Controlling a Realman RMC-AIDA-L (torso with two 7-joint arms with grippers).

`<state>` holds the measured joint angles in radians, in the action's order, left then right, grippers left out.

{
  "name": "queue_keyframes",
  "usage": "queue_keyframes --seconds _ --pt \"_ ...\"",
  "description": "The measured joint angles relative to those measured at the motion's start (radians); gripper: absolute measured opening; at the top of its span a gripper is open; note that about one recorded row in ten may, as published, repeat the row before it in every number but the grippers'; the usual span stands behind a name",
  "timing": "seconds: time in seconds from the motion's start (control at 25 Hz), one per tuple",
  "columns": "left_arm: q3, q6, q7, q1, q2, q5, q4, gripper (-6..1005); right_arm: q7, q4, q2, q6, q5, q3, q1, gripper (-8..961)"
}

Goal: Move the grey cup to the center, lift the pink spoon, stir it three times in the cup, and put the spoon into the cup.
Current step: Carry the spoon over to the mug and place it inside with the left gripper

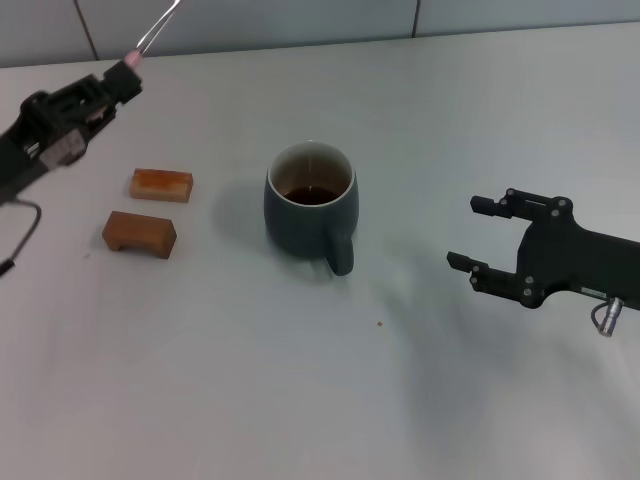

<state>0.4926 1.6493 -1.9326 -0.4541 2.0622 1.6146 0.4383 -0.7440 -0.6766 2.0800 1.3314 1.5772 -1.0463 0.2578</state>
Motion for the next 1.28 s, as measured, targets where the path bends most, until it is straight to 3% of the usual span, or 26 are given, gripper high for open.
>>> queue_keyframes --seconds 0.08,0.16,0.24,0.32,0.36,0.4,0.64,0.96,1.28 --pt "0.073 0.024 0.005 -0.002 -0.002 0.000 0.126 135 0.000 0.000 0.000 -0.007 0.000 -0.003 -0.001 674" --pt "0.087 0.029 0.007 -0.002 -0.002 0.000 0.153 135 0.000 0.000 0.000 -0.015 0.000 -0.004 -0.002 674" --pt "0.196 0.048 0.008 0.005 -0.012 0.019 0.377 135 0.000 0.000 0.000 -0.016 0.000 -0.004 -0.002 674" --pt "0.241 0.052 0.003 0.006 -0.015 0.049 0.494 134 0.000 -0.001 0.000 -0.017 0.001 -0.004 -0.001 674" --pt "0.285 0.062 -0.002 0.001 -0.015 0.124 0.640 134 0.000 -0.001 -0.001 -0.018 0.001 -0.003 0.000 674" --pt "0.285 0.062 -0.002 0.001 -0.015 0.124 0.640 134 0.000 -0.001 -0.001 -0.019 0.001 -0.002 0.000 674" --pt "0.350 0.089 -0.009 -0.075 -0.005 0.382 0.923 135 0.000 -0.006 -0.001 -0.037 0.001 -0.004 0.000 674" --pt "0.523 0.110 -0.011 -0.155 0.001 0.621 1.083 135 0.000 -0.002 0.001 -0.045 0.001 0.000 0.000 674" --pt "0.668 0.083 -0.021 -0.216 0.011 0.790 1.105 134 0.000 -0.005 0.002 -0.050 -0.002 0.001 -0.002 674"
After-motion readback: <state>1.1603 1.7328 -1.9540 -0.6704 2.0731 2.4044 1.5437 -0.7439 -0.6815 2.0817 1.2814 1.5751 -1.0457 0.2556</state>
